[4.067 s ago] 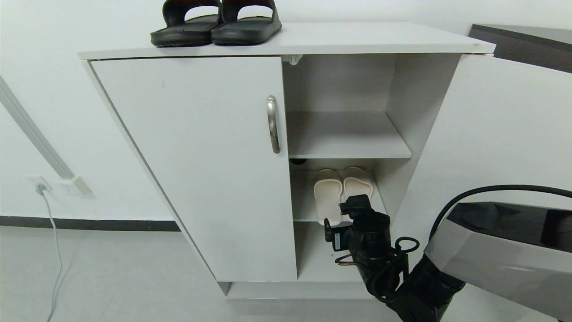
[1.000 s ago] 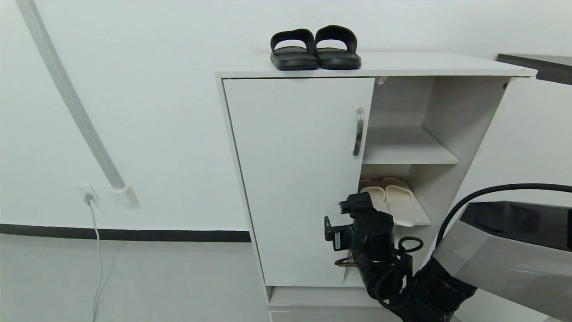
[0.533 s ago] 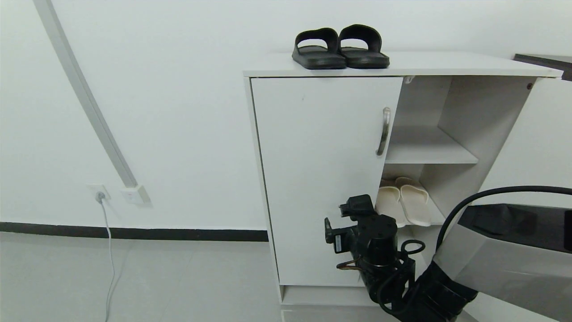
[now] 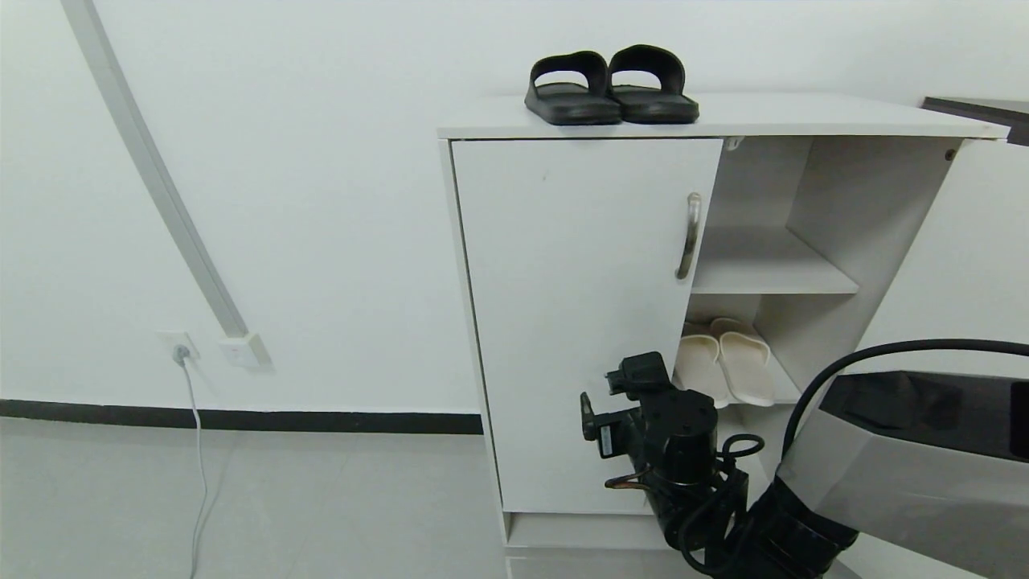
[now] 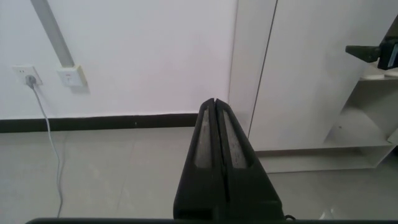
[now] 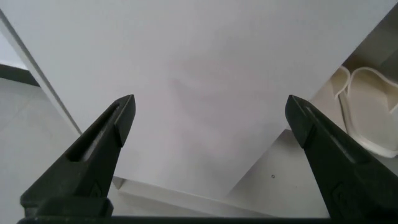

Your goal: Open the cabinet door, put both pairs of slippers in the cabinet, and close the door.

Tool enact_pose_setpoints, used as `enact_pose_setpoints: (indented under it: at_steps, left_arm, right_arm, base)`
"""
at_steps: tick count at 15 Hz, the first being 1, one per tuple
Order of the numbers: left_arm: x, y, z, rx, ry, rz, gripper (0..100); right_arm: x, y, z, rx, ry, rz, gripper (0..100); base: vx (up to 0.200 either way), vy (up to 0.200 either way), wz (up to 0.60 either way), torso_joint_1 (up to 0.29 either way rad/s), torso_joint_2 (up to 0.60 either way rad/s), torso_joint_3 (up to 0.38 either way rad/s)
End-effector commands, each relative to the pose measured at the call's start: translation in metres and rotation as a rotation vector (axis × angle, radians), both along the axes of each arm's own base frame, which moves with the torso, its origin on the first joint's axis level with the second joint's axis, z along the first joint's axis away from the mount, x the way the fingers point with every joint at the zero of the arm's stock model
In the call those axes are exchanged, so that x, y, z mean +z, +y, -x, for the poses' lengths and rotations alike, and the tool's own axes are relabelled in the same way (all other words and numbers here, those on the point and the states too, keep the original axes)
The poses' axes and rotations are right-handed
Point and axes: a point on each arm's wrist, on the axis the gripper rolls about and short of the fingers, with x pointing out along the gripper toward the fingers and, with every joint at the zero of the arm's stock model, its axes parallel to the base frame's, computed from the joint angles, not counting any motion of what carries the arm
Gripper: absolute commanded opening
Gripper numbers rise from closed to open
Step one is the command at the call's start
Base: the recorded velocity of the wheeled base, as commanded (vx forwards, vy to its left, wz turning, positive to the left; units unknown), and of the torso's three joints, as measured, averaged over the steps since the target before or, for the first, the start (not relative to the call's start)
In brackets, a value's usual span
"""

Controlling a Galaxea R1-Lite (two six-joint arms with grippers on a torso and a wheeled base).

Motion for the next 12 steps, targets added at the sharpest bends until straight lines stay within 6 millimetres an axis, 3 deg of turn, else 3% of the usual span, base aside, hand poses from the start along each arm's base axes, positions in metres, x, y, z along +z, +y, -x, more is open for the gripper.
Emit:
enact_pose_setpoints:
  at_steps: [1, 5, 12]
  left_arm:
    - [0.0001, 0.0, -0.0001, -0.002, 0.001, 0.0, 0]
    - [0.0001, 0.0, -0.0001, 0.0, 0.001, 0.0, 0]
    - [0.0001, 0.0, -0.0001, -0.002, 0.001, -0.003, 0]
  right_arm:
    - [-0.0024, 0.0002, 0.0001, 0.0, 0.005, 0.006, 100]
    - [-0.0022, 0.0005, 0.0015, 0.004, 0.002, 0.007, 100]
    - [0.0047, 0.0014, 0.0022, 0.008, -0.011, -0.009, 100]
  base:
    - [0.0, 0.0, 0.0, 0.0, 0.0, 0.0]
    - [0.0, 0.0, 0.0, 0.001, -0.04, -0.049]
    - [0.0, 0.0, 0.0, 0.061, -0.41, -0.34]
